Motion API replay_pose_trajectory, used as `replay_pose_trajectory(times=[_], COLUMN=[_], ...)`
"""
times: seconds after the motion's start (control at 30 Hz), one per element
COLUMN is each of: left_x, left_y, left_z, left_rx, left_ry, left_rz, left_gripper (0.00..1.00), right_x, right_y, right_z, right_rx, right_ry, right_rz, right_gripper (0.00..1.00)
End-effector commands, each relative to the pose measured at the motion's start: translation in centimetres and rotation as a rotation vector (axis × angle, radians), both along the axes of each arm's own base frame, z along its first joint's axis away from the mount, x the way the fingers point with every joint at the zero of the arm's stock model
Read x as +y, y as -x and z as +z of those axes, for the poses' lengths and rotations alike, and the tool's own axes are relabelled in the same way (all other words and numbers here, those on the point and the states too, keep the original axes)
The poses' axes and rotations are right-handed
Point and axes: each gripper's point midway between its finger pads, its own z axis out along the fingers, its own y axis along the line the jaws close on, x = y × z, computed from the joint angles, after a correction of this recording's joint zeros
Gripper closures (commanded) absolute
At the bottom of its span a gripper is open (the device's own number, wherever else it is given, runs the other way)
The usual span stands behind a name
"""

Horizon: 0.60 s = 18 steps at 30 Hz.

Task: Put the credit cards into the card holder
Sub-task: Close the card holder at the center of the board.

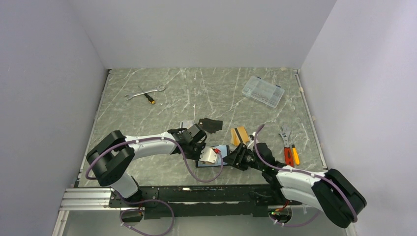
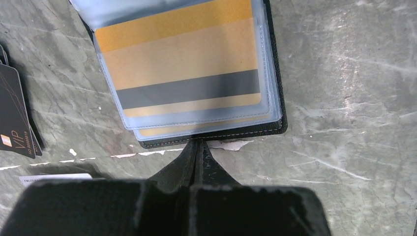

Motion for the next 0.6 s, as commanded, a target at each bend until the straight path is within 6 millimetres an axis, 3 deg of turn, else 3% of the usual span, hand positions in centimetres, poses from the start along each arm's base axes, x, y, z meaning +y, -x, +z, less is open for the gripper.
replay_pose_trajectory(times=[0.0,0.17,0.4,0.57], left_x=[-1.0,-1.4,-2.1,-2.1], left_y=[1.4,1.4,1.6,0.7], left_z=[0.1,0.7,1.3,3.3], left_rx=[0.062,0.071,0.092,0.114], left_ry=[0.03,0.046,0.069,0.126], left_rz=[-0.034,-0.037,-0.044,0.01], left_gripper=[1.0,1.0,1.0,1.0], right_x=[0.9,1.2,2.7,3.5], right_y=[-1.9,-2.8,-3.3,-3.7], right_z=[1.5,1.4,1.2,2.5], right_rx=[-0.083,-0.084,-0.077,-0.099], right_ry=[-0.007,-0.02,-0.001,0.005], right_rz=[-0.006,-0.044,-0.027,0.005], right_gripper=[0.51,0.67,0.8,1.0])
